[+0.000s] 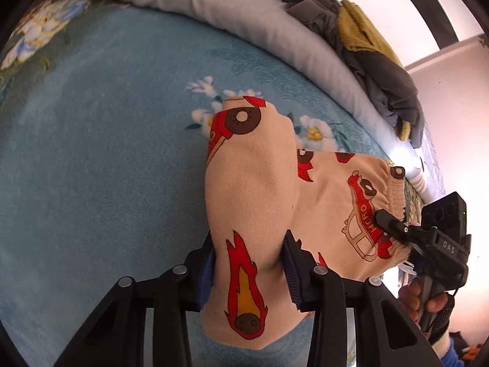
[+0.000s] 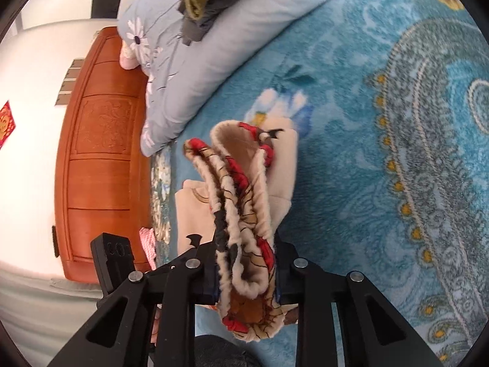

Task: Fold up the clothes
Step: 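Pinch the folded pants bundle with both grippers and lift it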

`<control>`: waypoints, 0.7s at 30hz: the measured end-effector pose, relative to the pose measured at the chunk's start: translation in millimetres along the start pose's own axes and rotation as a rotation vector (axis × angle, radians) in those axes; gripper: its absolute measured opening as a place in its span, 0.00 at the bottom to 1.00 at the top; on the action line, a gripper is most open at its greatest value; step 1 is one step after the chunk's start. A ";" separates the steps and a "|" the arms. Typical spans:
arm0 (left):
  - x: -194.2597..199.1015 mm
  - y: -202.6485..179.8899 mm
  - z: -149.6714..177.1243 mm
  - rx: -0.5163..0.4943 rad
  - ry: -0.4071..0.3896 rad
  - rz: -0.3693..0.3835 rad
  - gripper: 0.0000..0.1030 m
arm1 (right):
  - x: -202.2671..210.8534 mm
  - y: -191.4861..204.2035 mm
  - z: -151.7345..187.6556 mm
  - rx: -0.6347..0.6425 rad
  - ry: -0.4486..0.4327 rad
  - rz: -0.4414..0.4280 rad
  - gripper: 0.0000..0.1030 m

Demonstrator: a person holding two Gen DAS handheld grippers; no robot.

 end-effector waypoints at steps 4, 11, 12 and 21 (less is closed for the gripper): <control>25.8 -25.3 7.6 -0.048 -0.045 -0.010 0.40 | 21.7 15.5 3.3 0.042 -0.006 -0.042 0.25; 72.9 -87.5 21.0 -0.156 -0.134 -0.006 0.41 | 85.3 38.6 8.3 0.098 -0.060 -0.132 0.24; 77.9 -99.3 21.8 -0.177 -0.144 -0.006 0.41 | 96.3 42.4 9.0 0.110 -0.070 -0.142 0.24; 115.3 -227.9 36.3 -0.395 -0.224 0.030 0.41 | 221.2 60.7 14.5 0.204 -0.205 -0.204 0.24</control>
Point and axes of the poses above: each gripper's, at about its wrist camera, not at the fingertips, and x roughly against the way its jaws point, y to its left, z to its underside, the point moved 3 cm from there along -x, roughly the way its jaws point, and after that the axes turned 1 degree about y, right-handed, at the moved point
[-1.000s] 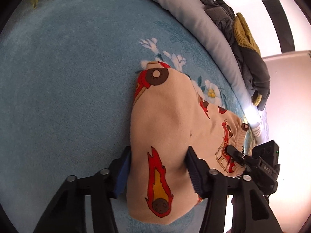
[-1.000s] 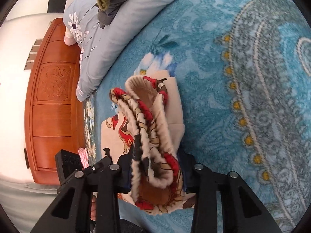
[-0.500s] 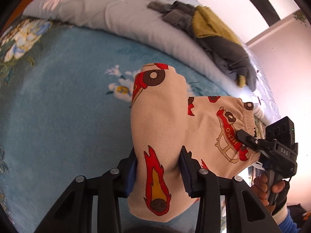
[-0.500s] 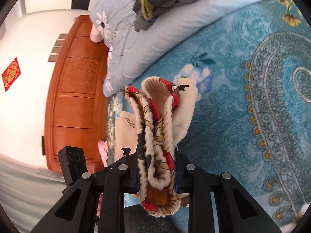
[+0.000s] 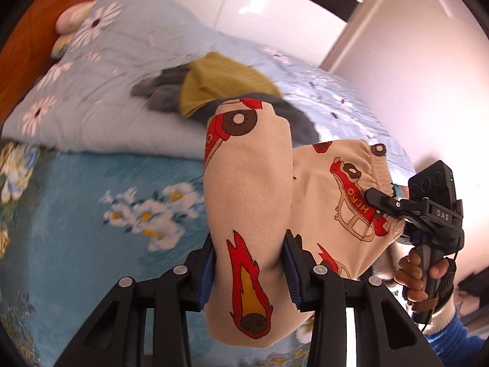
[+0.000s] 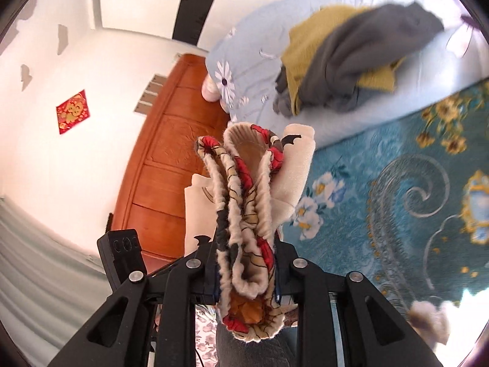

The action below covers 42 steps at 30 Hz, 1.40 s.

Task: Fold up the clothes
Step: 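Pinch the folded pants bundle with both grippers and lift it, then carry the pants bundle with both grippers onto the pink fuzzy garment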

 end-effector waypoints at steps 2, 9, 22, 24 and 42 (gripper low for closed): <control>-3.1 -33.7 -9.5 -0.045 -0.007 0.023 0.41 | 28.0 2.4 -6.3 0.015 -0.031 0.007 0.24; -31.1 -144.8 -20.9 -0.198 0.026 0.109 0.41 | 136.9 -6.0 -14.0 0.047 -0.138 0.093 0.24; -99.3 -301.4 -6.2 -0.295 0.178 0.324 0.41 | 318.6 -47.3 -11.9 0.003 -0.296 0.281 0.24; -103.0 -318.5 0.1 -0.283 0.206 0.382 0.41 | 342.1 -52.1 -11.0 -0.013 -0.318 0.292 0.24; -171.6 -271.4 41.5 -0.004 0.361 0.441 0.43 | 377.6 -152.7 16.5 -0.230 -0.331 0.375 0.25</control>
Point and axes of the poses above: each gripper's, at about its wrist camera, not at the fingertips, and x roughly against the way its jaws point, y to its left, z to its underside, the point moved 3 cm from there along -x, roughly the way its jaws point, and after that the axes turned 1 degree about y, right-handed, at the moved point
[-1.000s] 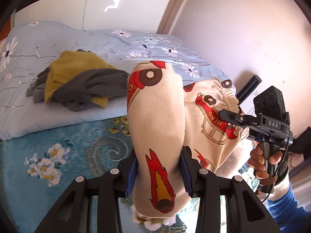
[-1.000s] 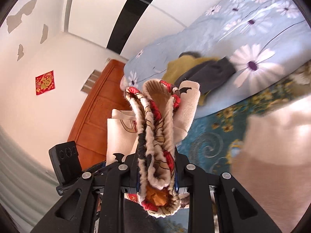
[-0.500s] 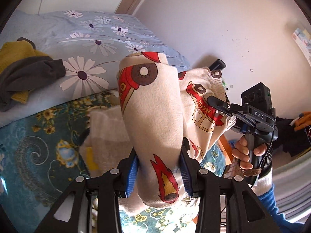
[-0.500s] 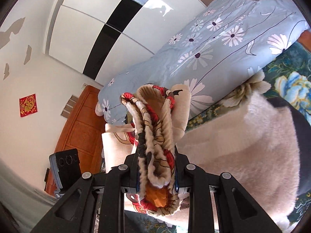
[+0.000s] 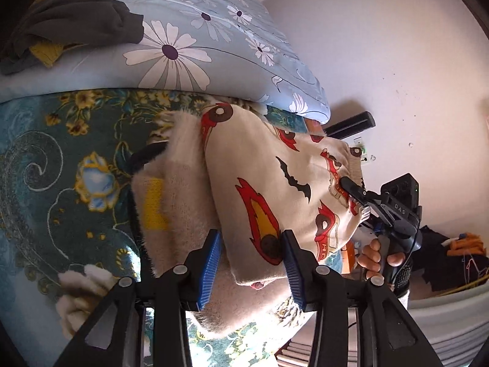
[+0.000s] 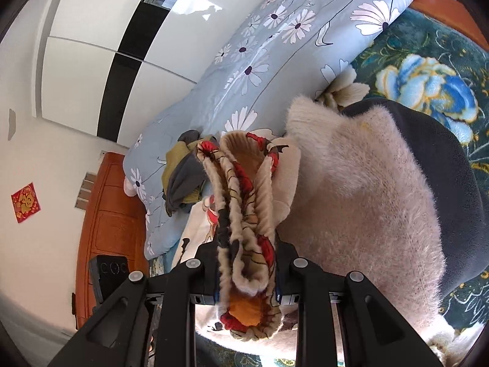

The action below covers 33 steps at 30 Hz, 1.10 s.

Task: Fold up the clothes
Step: 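Carry the pants bundle with both grippers onto the pink fuzzy garment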

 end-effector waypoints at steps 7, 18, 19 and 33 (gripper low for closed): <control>-9.7 -12.0 15.1 -0.014 0.042 0.029 0.43 | 2.5 -6.7 -1.4 -0.009 -0.012 0.029 0.26; 5.0 -26.5 28.1 0.031 0.040 0.158 0.39 | 18.4 10.9 -2.8 0.020 -0.037 0.004 0.26; 6.3 -23.8 27.4 0.028 0.032 0.139 0.39 | 20.6 12.5 -1.8 0.024 -0.042 0.001 0.26; 19.7 10.7 27.2 0.038 0.013 0.034 0.41 | 49.8 -11.7 1.3 -0.033 -0.087 0.029 0.42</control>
Point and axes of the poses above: each gripper's, at about its wrist camera, not at the fingertips, and x roughly against the way its jaws point, y to its left, z to its underside, the point moved 3 cm from there along -x, roughly the way its jaws point, and after that the axes turned 1 degree about y, right-handed, at the moved point
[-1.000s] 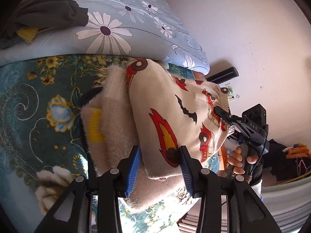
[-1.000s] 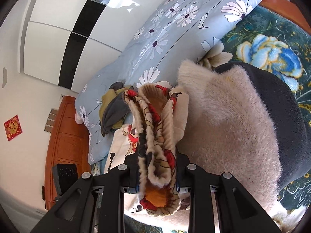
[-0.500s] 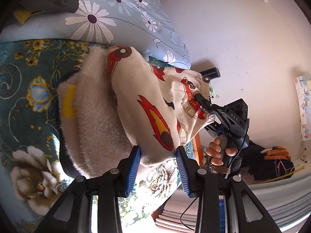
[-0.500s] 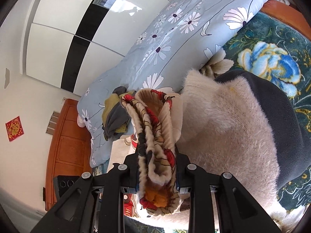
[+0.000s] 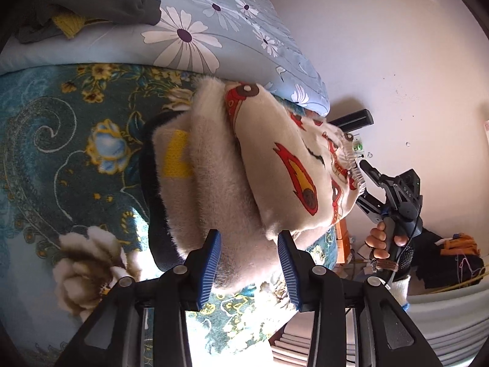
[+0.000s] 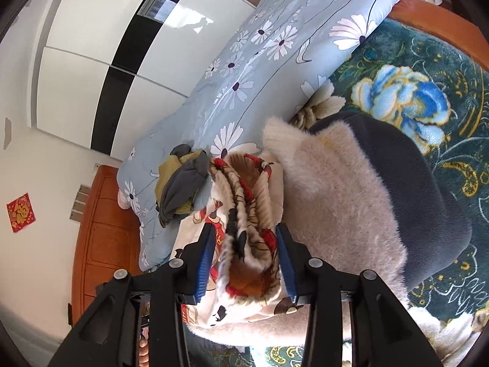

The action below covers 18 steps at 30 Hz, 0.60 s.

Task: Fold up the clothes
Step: 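Carry the pants bundle with both grippers onto the pink fuzzy garment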

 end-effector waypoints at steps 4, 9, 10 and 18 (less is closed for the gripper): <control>17.6 -19.3 -20.7 -0.059 -0.071 -0.050 0.41 | 20.2 9.3 -7.6 0.032 -0.074 0.058 0.42; 10.5 -67.5 -36.6 -0.210 -0.119 -0.127 0.43 | 1.0 67.9 5.4 0.266 -0.068 0.164 0.42; 6.6 -77.8 -37.6 -0.246 -0.126 -0.144 0.44 | -7.1 79.1 10.3 0.318 -0.052 0.175 0.42; -36.7 -67.8 -0.3 -0.372 -0.119 -0.271 0.47 | -35.2 94.1 43.5 0.529 0.005 0.270 0.47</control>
Point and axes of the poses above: each gripper's, at about its wrist camera, not at the fingertips, and x roughly against the way its jaws point, y to its left, z to its underside, the point moved 3 cm from there along -x, roughly the way its jaws point, and after that the axes turned 1 degree about y, right-handed, at the moved point
